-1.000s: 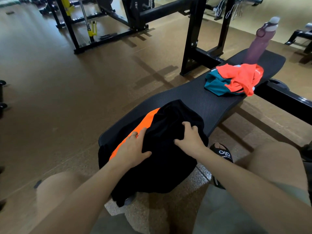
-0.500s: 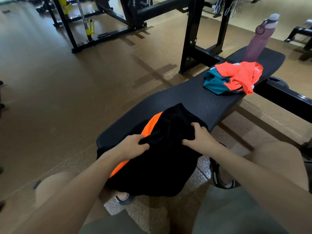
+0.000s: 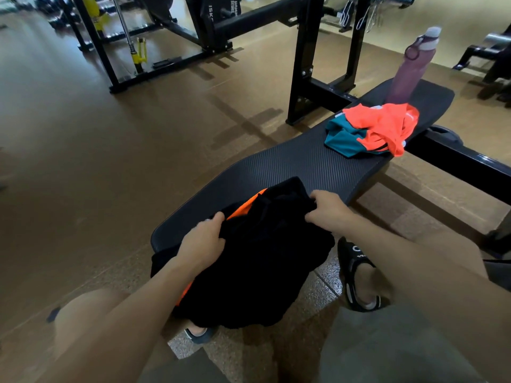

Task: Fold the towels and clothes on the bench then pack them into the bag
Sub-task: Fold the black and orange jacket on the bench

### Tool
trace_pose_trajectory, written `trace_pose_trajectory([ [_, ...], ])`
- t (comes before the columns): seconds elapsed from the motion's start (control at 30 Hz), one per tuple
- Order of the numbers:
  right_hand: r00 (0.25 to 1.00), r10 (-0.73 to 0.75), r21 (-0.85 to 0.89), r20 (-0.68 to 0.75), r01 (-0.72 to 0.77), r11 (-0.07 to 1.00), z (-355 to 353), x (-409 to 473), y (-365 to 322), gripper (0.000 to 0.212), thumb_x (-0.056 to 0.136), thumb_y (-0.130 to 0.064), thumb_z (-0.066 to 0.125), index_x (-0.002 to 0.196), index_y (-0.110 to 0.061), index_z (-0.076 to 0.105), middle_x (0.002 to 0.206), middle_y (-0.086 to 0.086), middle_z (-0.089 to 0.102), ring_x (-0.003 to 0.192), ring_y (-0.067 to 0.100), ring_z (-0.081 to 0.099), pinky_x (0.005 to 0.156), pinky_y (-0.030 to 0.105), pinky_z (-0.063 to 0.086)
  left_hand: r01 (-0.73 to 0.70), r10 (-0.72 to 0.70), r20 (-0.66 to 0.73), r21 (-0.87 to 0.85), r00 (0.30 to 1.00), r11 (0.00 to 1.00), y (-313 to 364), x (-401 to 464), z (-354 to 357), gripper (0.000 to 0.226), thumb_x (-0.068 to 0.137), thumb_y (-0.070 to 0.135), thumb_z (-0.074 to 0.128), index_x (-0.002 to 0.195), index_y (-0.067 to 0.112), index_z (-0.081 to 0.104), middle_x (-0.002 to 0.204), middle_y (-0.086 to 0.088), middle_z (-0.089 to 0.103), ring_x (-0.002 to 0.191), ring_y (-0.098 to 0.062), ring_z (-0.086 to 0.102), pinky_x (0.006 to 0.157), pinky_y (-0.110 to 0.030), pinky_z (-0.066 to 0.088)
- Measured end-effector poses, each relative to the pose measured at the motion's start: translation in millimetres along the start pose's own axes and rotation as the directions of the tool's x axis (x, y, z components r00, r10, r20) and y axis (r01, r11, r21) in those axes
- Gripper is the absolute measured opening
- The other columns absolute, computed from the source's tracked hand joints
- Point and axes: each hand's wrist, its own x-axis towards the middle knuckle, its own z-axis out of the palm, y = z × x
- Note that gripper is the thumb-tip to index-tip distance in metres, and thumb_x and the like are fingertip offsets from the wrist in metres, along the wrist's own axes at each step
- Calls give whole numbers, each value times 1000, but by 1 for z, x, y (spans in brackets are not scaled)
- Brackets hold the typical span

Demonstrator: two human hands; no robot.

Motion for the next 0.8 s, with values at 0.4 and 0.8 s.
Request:
trace_pose_trajectory([
  [0.4, 989, -104, 616, 108, 16, 787, -94, 13, -92, 25, 93, -5, 58, 116, -15, 58, 115, 14, 60, 107, 28, 62, 86, 43, 58, 377, -187, 350, -622, 918, 686, 4, 15, -94, 46, 97, 51, 58, 128, 17, 58, 111, -5, 68, 100, -22, 68, 89, -34, 52],
  [0.8, 893, -385, 749, 235, 86, 657, -84, -29, -126, 35, 84, 11, 51, 109, -13, 55, 106, 15, 56, 95, 29, 58, 70, 34, 52, 9, 143, 153, -711, 978, 703, 33, 27, -56, 101, 80, 47, 81, 156, 44, 15, 151, 8, 42, 130, -7, 52, 112, -36, 44],
])
